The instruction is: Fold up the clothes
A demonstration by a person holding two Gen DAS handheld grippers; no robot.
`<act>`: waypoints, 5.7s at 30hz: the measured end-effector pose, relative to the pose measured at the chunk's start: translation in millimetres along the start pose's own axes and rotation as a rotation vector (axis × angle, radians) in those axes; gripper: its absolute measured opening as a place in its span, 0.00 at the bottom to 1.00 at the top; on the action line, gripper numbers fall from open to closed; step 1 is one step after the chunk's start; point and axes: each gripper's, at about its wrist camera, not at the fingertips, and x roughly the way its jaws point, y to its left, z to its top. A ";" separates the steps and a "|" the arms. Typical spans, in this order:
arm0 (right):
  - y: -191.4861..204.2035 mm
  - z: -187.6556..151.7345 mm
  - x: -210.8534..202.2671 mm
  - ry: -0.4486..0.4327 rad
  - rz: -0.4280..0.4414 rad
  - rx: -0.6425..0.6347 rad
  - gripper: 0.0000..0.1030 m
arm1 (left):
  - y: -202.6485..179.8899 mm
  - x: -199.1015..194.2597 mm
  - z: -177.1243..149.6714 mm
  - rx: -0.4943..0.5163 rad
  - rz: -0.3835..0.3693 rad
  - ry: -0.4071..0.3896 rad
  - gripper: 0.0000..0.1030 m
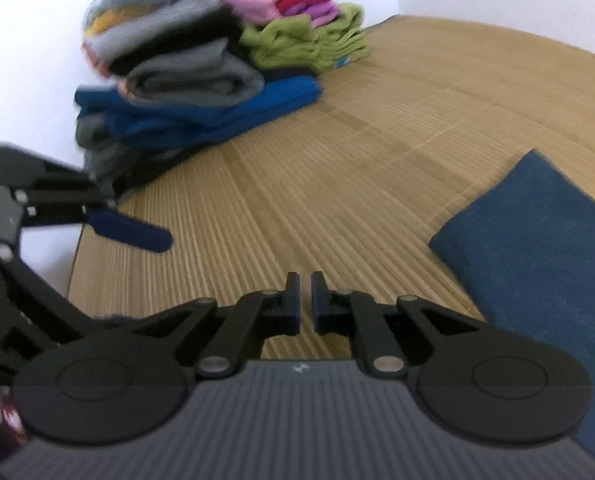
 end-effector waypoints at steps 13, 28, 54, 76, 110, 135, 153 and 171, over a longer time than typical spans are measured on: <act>-31.4 -2.9 -5.0 -0.007 -0.366 -0.028 0.15 | -1.6 4.3 0.2 -0.014 -0.001 -0.008 0.68; -15.9 -59.4 -131.8 -0.164 -0.413 0.170 0.37 | -28.6 -12.9 26.4 0.068 -0.018 -0.080 0.68; -47.1 -159.1 -252.8 -0.433 -0.592 0.784 0.10 | -242.4 -13.6 -32.2 0.885 -0.420 -0.297 0.73; -80.5 -134.0 -280.5 -0.485 -0.809 0.781 0.44 | -80.9 59.4 142.0 -0.007 -0.521 -0.037 0.09; -40.9 -80.9 -111.5 -0.117 -0.306 0.502 0.44 | -88.3 97.8 79.7 0.186 -0.469 -0.063 0.64; 11.7 -28.3 -66.6 0.001 -0.235 0.212 0.15 | -50.9 95.3 114.1 0.291 -0.371 -0.072 0.48; 59.7 -33.3 -87.8 0.118 -0.406 -0.278 0.45 | -33.8 97.5 60.8 0.106 -0.476 -0.030 0.55; 63.2 -42.9 -62.2 0.130 -0.477 -0.443 0.45 | -48.3 80.3 48.7 0.139 -0.452 -0.110 0.52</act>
